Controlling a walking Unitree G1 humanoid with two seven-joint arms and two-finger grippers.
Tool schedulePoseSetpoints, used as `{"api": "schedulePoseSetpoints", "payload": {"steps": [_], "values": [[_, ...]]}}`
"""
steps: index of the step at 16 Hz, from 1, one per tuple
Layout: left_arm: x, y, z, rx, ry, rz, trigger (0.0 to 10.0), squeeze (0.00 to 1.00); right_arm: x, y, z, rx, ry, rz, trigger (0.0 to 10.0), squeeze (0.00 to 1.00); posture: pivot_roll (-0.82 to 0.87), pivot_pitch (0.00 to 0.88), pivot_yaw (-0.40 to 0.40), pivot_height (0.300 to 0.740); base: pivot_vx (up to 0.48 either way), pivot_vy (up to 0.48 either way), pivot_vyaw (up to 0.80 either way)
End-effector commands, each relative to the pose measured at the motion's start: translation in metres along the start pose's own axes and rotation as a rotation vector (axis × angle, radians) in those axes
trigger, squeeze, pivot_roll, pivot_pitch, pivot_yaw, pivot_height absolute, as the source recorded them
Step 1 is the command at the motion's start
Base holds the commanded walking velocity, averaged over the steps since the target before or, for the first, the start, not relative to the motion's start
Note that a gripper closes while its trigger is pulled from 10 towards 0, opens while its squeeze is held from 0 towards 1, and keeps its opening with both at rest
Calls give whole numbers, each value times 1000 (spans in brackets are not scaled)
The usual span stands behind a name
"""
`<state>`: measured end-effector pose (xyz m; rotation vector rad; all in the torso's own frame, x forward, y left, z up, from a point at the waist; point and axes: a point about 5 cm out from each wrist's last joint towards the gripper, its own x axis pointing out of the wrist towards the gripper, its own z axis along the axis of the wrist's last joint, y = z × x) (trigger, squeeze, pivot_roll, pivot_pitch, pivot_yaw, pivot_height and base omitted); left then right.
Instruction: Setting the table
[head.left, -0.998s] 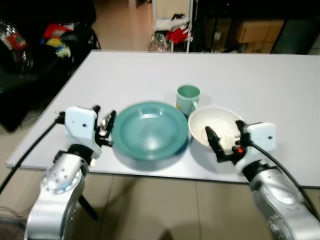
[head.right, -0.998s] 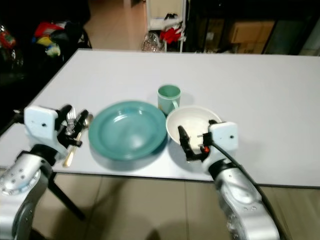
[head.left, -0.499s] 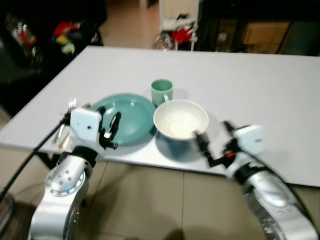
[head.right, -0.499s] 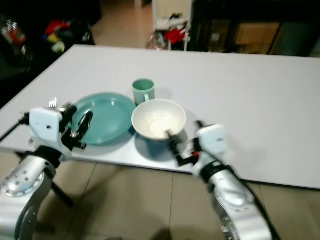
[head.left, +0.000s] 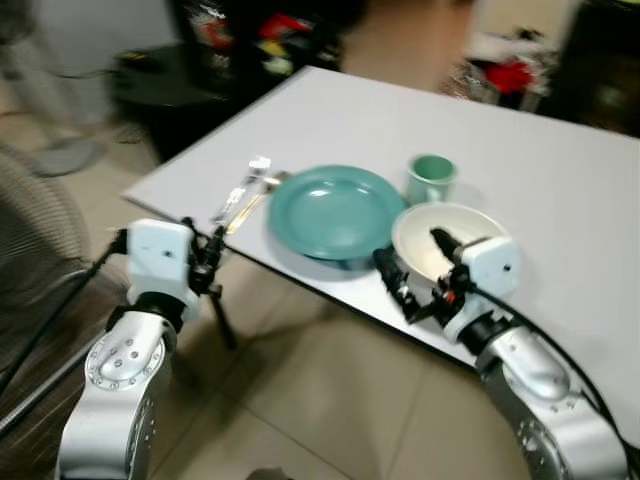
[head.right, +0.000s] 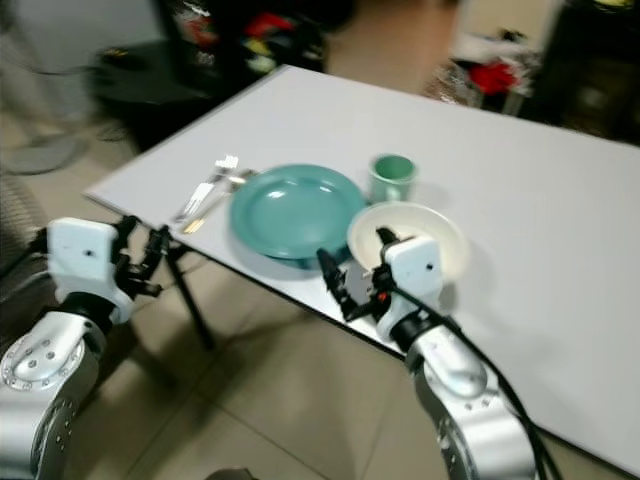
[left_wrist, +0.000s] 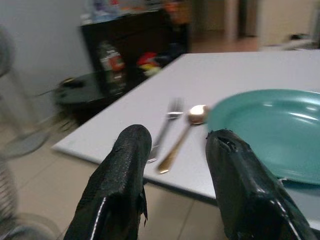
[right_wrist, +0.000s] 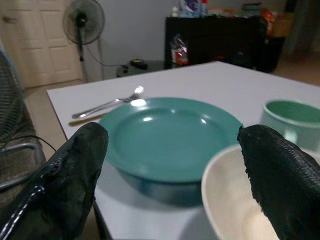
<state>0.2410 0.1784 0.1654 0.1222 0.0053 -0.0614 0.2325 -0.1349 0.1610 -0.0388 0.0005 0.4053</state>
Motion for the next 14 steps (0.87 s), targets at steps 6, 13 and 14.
{"api": "schedulePoseSetpoints", "payload": {"steps": [6,13,14], "values": [[-6,6,-3,25,27,32,10000,0,3,-10,2,19,20,-25,10000,0,-24,0,28,740,0,0,800],[-3,-6,2,-14,14,-24,10000,0,-4,-10,3,31,24,-16,10000,0,-54,0,49,740,0,0,800],[-3,-5,3,-9,7,-22,10000,0,-4,-9,3,33,26,-14,10000,0,-53,0,38,740,0,0,800]]}}
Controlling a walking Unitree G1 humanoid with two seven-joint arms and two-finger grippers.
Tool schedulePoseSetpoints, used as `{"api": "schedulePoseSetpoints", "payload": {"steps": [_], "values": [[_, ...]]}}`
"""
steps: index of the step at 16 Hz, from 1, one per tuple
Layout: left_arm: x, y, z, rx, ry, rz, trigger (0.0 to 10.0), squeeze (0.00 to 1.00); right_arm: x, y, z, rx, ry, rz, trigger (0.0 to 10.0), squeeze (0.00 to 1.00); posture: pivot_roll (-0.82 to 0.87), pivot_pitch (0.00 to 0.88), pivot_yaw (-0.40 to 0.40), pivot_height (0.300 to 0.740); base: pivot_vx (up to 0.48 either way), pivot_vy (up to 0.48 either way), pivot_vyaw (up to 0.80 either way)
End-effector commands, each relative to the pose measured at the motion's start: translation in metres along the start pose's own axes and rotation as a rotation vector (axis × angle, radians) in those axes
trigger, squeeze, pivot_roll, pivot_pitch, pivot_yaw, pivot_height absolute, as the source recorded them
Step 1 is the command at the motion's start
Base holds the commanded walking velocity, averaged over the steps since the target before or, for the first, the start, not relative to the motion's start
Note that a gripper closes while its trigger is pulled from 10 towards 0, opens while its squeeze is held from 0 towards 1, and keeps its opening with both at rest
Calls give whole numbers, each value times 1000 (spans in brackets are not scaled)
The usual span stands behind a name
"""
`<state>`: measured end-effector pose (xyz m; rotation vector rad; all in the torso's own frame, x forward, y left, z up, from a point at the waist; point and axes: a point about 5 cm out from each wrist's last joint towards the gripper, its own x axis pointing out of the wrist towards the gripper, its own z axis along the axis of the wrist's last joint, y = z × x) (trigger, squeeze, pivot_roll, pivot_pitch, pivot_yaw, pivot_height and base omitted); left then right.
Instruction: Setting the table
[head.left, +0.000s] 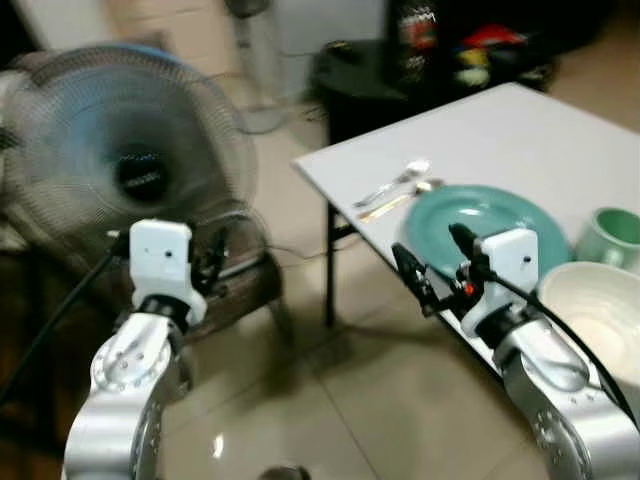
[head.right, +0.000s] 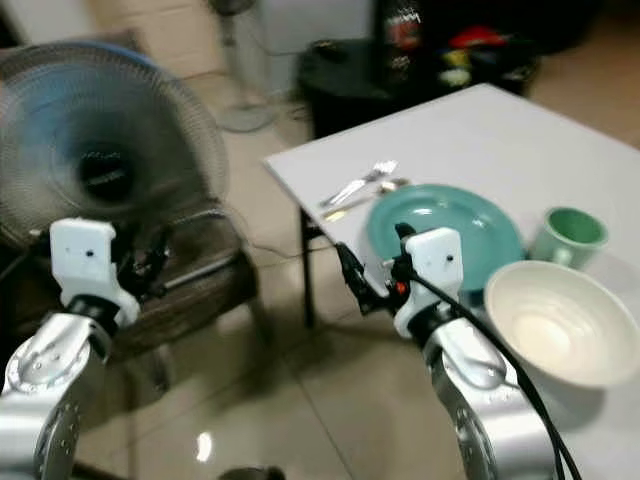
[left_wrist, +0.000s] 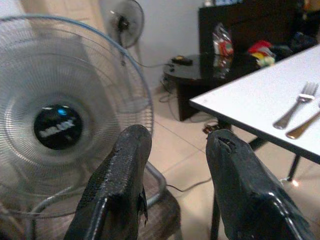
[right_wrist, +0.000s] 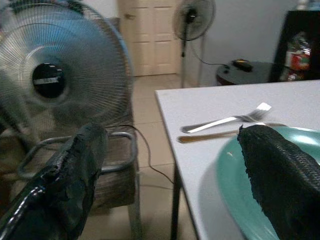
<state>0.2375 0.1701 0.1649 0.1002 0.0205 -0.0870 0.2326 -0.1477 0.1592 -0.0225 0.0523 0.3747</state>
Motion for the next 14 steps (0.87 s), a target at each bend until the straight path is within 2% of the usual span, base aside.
{"api": "schedulePoseSetpoints", "payload": {"steps": [1,2,3,4,6,8,11,12,14], "values": [[0,7,-1,31,5,25,10000,0,1,3,4,6,-17,16,10000,0,-54,0,40,740,0,0,800],[1,11,-5,49,24,60,10000,0,3,2,2,-1,-12,10,10000,0,-48,0,47,740,0,0,800],[2,12,0,92,6,63,10000,0,4,0,6,-3,-18,4,10000,0,-43,0,43,740,0,0,800],[0,10,5,75,-21,49,10000,0,3,-2,7,5,-22,-4,10000,0,-36,0,33,740,0,0,800],[-6,19,-2,50,12,105,10000,0,4,-3,-3,-6,10,-23,10000,0,-26,0,38,740,0,0,800],[-5,11,4,63,-12,47,10000,0,4,0,2,9,-2,-23,10000,0,-20,0,33,740,0,0,800],[-8,15,0,76,-6,72,10000,0,5,3,-3,13,8,-28,10000,0,-11,0,55,740,0,0,800],[-11,9,4,76,-25,15,10000,0,2,3,-7,35,17,-35,10000,0,-9,0,54,740,0,0,800],[-13,11,3,66,-20,29,10000,0,1,4,-10,32,34,-25,10000,0,-15,0,65,740,0,0,800]]}}
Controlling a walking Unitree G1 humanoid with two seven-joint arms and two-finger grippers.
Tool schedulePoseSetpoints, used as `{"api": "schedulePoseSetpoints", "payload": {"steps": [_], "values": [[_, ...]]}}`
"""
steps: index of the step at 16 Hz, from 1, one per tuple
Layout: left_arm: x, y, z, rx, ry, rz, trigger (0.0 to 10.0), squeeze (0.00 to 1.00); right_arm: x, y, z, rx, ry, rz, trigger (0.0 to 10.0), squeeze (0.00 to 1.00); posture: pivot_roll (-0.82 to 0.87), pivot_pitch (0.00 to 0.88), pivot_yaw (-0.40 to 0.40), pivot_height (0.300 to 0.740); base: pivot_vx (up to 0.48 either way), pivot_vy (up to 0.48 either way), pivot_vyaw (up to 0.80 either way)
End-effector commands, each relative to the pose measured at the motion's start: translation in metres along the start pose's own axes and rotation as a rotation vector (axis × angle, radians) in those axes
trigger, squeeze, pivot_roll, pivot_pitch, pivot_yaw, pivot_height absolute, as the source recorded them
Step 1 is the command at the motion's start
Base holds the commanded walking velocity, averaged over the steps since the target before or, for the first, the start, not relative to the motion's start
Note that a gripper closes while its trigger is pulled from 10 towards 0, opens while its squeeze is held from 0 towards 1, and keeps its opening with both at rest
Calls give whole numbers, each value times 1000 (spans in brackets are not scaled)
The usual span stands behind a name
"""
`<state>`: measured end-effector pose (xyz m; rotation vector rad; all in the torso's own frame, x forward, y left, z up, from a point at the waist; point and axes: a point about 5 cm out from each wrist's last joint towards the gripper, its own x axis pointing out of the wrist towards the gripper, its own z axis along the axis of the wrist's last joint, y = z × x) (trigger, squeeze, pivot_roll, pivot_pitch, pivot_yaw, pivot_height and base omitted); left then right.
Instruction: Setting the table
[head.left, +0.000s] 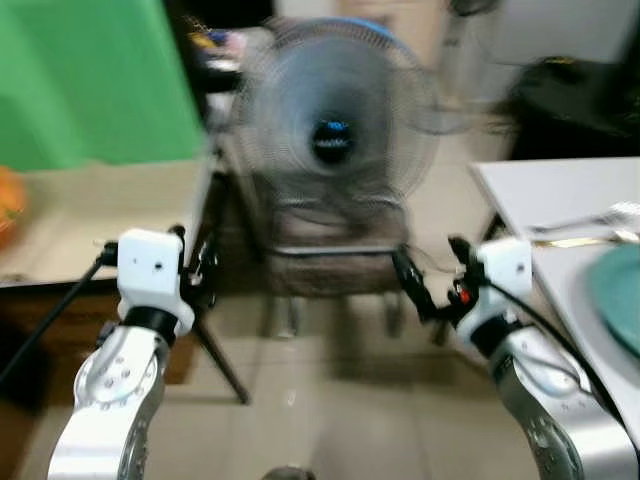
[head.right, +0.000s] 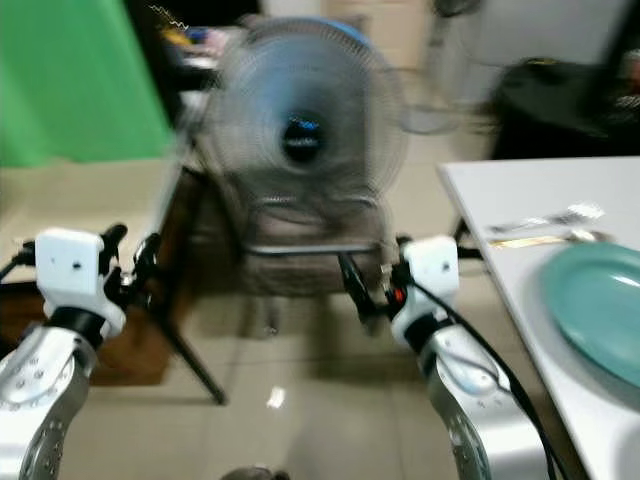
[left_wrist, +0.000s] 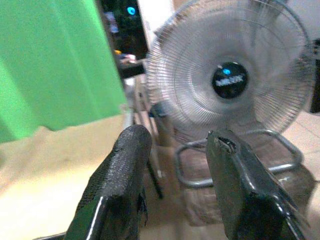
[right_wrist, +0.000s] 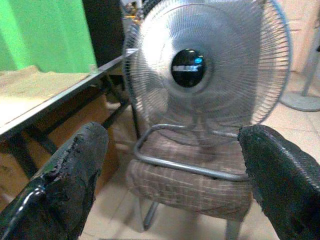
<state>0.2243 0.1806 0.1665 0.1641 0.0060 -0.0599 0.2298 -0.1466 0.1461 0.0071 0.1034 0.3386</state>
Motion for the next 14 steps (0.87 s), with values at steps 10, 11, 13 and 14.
{"api": "schedulePoseSetpoints", "payload": {"steps": [10,11,13,14], "values": [[-7,3,4,13,-24,25,10000,0,5,10,6,28,-36,93,10000,0,30,0,21,740,324,0,800],[-7,5,5,8,-30,42,10000,0,6,11,5,28,-36,105,10000,0,35,0,19,740,337,0,800],[-7,1,7,15,-46,15,10000,0,8,16,7,33,-46,157,10000,0,44,0,8,740,343,0,800],[-7,2,6,18,-42,23,10000,0,9,18,7,28,-47,179,10000,0,44,0,10,740,341,0,800]]}}
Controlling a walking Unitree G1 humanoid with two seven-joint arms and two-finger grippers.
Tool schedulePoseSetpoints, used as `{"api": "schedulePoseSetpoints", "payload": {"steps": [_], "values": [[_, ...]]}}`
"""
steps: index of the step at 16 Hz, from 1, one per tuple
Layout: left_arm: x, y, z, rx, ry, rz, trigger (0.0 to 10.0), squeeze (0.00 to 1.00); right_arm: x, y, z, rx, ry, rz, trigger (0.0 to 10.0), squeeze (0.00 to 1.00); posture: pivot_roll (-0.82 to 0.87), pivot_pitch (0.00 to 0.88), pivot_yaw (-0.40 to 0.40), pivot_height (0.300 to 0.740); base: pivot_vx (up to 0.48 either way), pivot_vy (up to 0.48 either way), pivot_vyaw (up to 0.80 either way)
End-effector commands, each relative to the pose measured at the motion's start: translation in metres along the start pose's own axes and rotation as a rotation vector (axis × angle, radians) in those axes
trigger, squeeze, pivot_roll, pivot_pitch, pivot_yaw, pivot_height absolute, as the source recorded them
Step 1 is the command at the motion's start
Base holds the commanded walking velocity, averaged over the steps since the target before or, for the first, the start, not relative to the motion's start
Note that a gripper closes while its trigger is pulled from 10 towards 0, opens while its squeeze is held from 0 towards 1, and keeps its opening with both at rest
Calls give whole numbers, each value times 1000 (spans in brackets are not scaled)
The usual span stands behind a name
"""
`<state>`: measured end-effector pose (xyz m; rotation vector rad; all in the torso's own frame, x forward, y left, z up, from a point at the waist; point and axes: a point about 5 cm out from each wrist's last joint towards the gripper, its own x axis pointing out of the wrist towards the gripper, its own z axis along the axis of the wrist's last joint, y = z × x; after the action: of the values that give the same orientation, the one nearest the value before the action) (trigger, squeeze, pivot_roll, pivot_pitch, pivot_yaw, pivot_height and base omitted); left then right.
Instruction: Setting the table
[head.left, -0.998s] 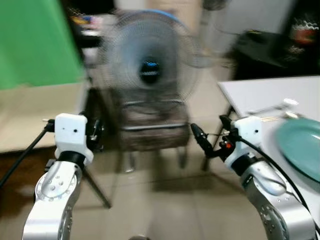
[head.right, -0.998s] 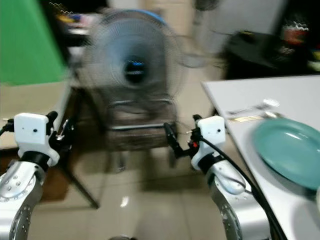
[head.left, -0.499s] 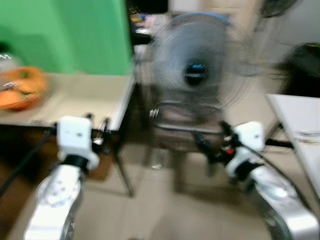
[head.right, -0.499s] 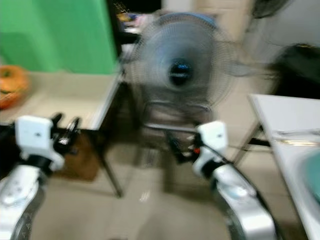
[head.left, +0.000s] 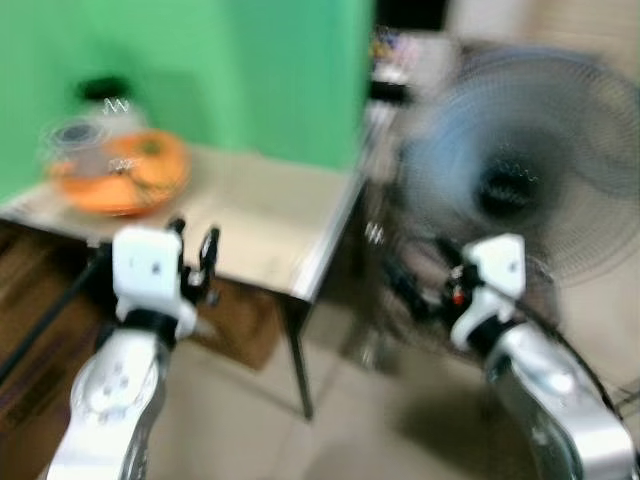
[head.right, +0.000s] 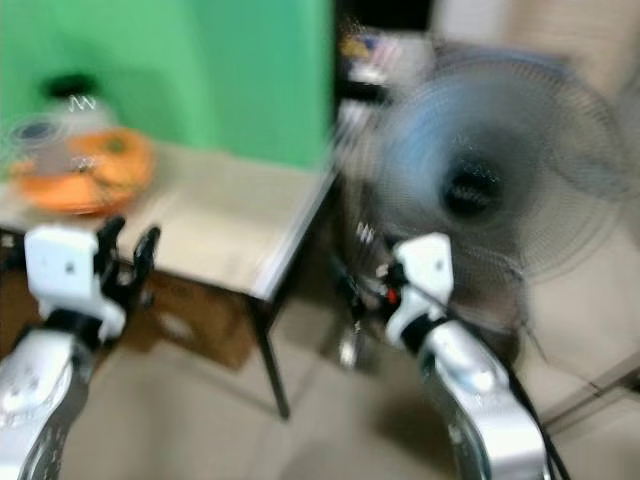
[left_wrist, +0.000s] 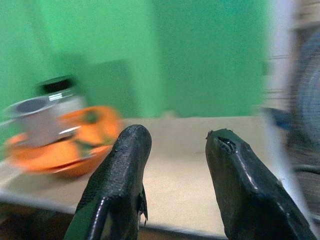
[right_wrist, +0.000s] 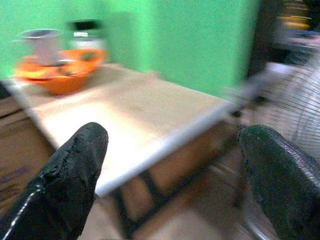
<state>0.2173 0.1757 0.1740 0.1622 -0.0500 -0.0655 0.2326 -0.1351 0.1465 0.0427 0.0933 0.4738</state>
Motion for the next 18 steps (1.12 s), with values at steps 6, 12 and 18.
{"api": "schedulePoseSetpoints", "payload": {"steps": [6,12,18], "values": [[-1,5,0,25,0,16,10000,0,3,8,10,-8,-51,106,10000,0,51,0,3,740,346,0,800],[1,6,0,47,-1,-19,10000,0,7,6,16,24,-88,91,10000,0,52,0,8,740,343,0,214],[-2,6,-1,76,11,-87,10000,0,16,2,28,20,-89,46,10000,0,60,0,0,740,342,0,0]]}}
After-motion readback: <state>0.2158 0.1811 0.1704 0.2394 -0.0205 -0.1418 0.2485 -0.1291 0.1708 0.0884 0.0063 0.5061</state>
